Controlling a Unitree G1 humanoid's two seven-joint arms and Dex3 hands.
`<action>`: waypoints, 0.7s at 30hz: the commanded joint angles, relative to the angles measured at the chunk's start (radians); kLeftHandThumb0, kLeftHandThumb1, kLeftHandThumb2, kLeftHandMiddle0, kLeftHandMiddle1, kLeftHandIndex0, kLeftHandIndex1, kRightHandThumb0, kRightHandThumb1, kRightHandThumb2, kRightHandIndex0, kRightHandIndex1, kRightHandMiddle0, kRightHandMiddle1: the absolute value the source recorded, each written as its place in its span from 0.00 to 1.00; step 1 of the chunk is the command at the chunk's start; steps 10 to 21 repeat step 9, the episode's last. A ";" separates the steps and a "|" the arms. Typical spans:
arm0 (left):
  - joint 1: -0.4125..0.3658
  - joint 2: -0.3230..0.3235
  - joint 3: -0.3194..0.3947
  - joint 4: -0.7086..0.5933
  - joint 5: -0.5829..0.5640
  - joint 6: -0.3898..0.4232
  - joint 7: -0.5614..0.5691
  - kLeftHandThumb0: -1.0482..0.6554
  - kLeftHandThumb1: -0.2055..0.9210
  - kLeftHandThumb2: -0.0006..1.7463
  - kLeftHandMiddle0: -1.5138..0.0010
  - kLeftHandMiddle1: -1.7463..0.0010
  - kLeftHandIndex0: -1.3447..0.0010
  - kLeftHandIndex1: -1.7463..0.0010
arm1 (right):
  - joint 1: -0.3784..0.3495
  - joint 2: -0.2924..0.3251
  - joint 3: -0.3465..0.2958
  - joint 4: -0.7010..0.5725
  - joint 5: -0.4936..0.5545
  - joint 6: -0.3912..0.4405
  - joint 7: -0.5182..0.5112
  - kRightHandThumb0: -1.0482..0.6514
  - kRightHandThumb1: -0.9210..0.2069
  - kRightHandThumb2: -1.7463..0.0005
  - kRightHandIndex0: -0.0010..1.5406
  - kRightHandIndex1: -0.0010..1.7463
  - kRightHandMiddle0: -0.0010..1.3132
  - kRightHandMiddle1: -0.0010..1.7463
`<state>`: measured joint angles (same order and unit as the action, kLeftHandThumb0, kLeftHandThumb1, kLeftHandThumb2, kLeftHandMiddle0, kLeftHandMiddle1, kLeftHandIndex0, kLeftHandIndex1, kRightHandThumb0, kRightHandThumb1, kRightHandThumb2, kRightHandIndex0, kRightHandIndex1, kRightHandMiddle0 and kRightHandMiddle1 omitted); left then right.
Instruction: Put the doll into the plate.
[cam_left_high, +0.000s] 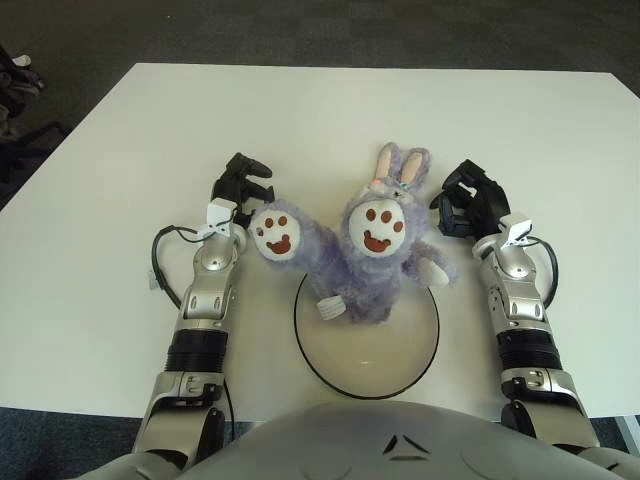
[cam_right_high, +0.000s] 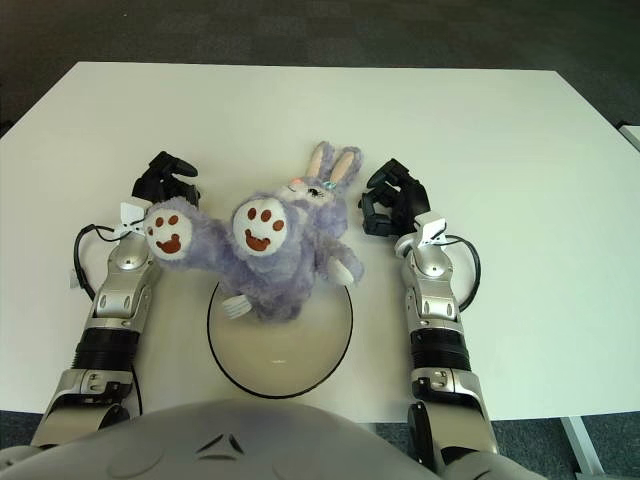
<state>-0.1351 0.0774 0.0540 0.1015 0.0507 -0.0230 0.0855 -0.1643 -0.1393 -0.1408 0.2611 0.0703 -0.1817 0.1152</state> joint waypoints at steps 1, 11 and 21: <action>0.074 -0.017 0.004 0.031 -0.012 0.014 -0.007 0.61 0.44 0.78 0.66 0.00 0.62 0.00 | 0.081 0.021 -0.003 0.050 0.013 0.036 -0.007 0.61 0.60 0.24 0.44 0.85 0.43 1.00; 0.080 -0.010 0.001 0.024 -0.012 0.020 -0.007 0.61 0.45 0.77 0.66 0.00 0.63 0.00 | 0.081 0.024 -0.003 0.048 0.007 0.039 -0.014 0.61 0.61 0.24 0.45 0.84 0.44 1.00; 0.080 -0.010 0.001 0.024 -0.012 0.020 -0.007 0.61 0.45 0.77 0.66 0.00 0.63 0.00 | 0.081 0.024 -0.003 0.048 0.007 0.039 -0.014 0.61 0.61 0.24 0.45 0.84 0.44 1.00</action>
